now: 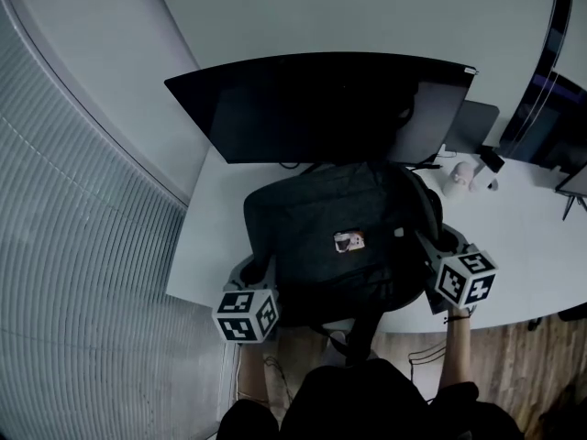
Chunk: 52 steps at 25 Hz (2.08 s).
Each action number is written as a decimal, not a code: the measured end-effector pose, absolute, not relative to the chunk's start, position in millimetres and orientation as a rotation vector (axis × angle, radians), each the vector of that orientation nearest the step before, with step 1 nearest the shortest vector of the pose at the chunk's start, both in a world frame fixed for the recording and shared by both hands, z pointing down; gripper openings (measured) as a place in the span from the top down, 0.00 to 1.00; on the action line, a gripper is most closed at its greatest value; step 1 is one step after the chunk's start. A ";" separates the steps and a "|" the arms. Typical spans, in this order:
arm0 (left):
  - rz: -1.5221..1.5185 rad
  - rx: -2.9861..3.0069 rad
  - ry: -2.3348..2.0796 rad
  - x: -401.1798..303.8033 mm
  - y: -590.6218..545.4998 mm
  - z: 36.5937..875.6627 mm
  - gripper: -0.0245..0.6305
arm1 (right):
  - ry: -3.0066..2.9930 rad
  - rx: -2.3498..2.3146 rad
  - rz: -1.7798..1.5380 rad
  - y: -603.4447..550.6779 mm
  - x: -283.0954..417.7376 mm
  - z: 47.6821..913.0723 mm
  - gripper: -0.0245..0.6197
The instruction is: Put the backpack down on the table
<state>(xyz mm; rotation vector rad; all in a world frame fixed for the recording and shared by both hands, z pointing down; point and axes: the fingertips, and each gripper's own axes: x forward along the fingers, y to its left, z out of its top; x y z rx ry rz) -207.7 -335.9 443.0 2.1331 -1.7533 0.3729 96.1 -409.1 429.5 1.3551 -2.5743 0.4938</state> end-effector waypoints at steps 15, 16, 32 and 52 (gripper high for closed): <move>0.448 2.061 -1.603 -216.9 -375.8 508.5 0.89 | -2.449 1.359 0.607 -440.3 90.3 487.7 0.78; 0.451 2.059 -1.596 -217.2 -377.4 510.7 0.89 | -2.443 1.358 0.613 -441.4 90.5 489.6 0.78; 0.483 1.995 -1.543 -224.0 -395.4 541.3 0.83 | -2.326 1.352 0.734 -451.4 97.2 525.0 0.78; 0.544 1.886 -1.512 -234.5 -404.8 570.5 0.70 | -2.203 1.375 0.843 -455.8 112.1 559.4 0.74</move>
